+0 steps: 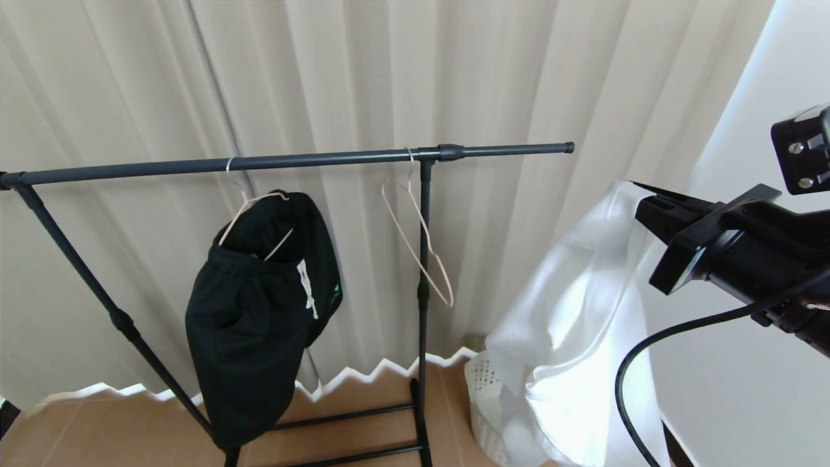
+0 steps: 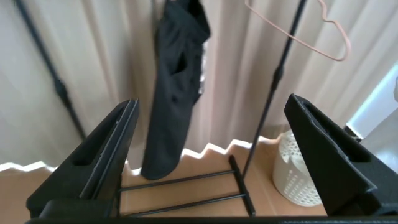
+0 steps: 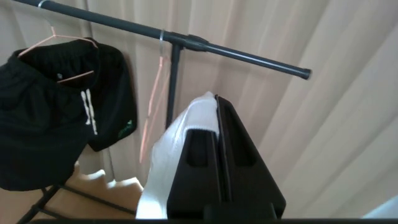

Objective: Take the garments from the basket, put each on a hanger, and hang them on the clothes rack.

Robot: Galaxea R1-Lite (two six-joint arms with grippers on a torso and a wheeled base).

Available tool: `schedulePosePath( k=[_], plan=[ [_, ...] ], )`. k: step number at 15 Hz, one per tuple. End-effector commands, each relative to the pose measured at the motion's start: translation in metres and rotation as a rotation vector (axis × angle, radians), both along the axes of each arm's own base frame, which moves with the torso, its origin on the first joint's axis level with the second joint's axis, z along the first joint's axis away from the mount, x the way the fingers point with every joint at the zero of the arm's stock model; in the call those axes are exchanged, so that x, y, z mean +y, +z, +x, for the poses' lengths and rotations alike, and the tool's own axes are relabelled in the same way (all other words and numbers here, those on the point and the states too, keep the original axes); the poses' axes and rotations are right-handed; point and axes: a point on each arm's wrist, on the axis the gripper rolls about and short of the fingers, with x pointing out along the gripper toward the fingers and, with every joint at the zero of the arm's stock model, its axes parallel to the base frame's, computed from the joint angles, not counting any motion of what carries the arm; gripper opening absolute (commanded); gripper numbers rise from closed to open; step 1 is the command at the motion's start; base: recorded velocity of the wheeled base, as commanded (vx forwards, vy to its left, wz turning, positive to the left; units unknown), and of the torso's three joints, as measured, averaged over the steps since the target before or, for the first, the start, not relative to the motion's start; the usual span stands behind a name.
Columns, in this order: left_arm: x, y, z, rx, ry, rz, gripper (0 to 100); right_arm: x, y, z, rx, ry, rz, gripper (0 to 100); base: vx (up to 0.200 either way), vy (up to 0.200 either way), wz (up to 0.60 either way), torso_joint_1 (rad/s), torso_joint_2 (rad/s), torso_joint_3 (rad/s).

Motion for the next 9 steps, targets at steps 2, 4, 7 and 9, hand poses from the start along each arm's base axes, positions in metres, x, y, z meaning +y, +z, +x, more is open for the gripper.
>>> schedulePosePath(
  k=[2,4,7,9],
  plan=[
    [0.0,0.0,0.0001,0.001,0.0,-0.002,100,-0.0005,0.0004,0.0001,-0.002,-0.003,-0.001,0,0.0,0.0,0.0,0.0,0.0,0.0],
    [0.0,0.0,0.0001,0.001,0.0,-0.002,100,-0.0005,0.0004,0.0001,-0.002,-0.003,-0.001,0,0.0,0.0,0.0,0.0,0.0,0.0],
    [0.0,0.0,0.0001,0.001,-0.002,0.0,100,-0.0063,-0.0029,0.0039,0.001,-0.037,-0.022,0,0.0,0.0,0.0,0.0,0.0,0.0],
    [0.0,0.0,0.0001,0.001,0.0,0.0,100,-0.0066,-0.0029,0.0041,-0.005,-0.042,-0.036,0,0.0,0.0,0.3,0.001,0.0,0.001]
  ],
)
